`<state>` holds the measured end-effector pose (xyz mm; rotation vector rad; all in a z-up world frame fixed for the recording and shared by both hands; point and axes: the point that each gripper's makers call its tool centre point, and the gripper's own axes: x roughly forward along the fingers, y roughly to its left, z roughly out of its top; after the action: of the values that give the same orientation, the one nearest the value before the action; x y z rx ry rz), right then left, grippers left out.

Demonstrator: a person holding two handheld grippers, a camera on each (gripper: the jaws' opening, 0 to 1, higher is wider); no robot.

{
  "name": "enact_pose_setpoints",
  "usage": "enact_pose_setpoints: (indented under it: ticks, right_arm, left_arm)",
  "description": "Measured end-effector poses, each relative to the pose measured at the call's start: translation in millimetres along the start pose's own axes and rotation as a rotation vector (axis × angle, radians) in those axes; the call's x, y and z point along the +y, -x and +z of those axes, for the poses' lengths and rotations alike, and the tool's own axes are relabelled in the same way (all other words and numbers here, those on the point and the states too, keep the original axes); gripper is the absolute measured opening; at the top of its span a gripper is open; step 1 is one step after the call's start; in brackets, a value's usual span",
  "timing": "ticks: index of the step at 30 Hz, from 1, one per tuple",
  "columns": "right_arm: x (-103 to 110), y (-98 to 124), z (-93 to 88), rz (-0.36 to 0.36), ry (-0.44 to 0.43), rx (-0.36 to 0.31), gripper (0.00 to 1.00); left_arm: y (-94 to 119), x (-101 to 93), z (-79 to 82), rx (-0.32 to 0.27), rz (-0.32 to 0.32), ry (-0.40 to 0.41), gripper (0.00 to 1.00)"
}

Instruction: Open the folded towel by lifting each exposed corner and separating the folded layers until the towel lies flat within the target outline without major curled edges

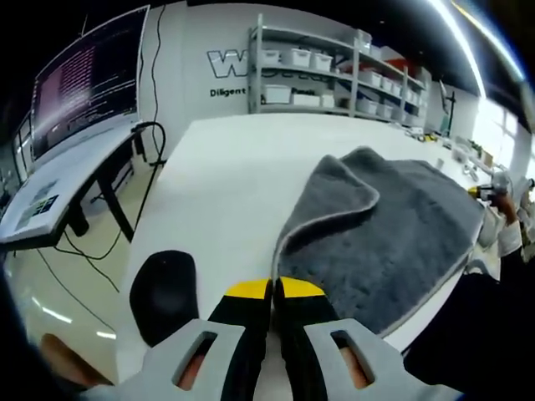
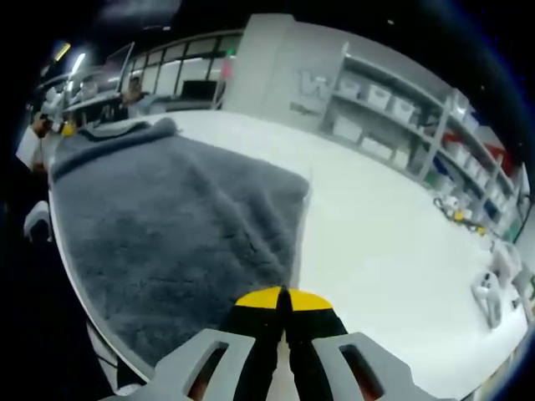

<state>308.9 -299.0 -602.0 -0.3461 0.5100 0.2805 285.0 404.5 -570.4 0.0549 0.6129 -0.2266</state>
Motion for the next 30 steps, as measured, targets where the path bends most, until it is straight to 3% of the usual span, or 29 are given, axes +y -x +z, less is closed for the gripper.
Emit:
enact_pose_setpoints:
  ticks: [30]
  right_arm:
    - [1.8,0.9,0.9,0.024,0.002,-0.004,0.00]
  left_arm:
    - [11.8,13.4,-5.2,-0.020,0.029,0.048,0.02]
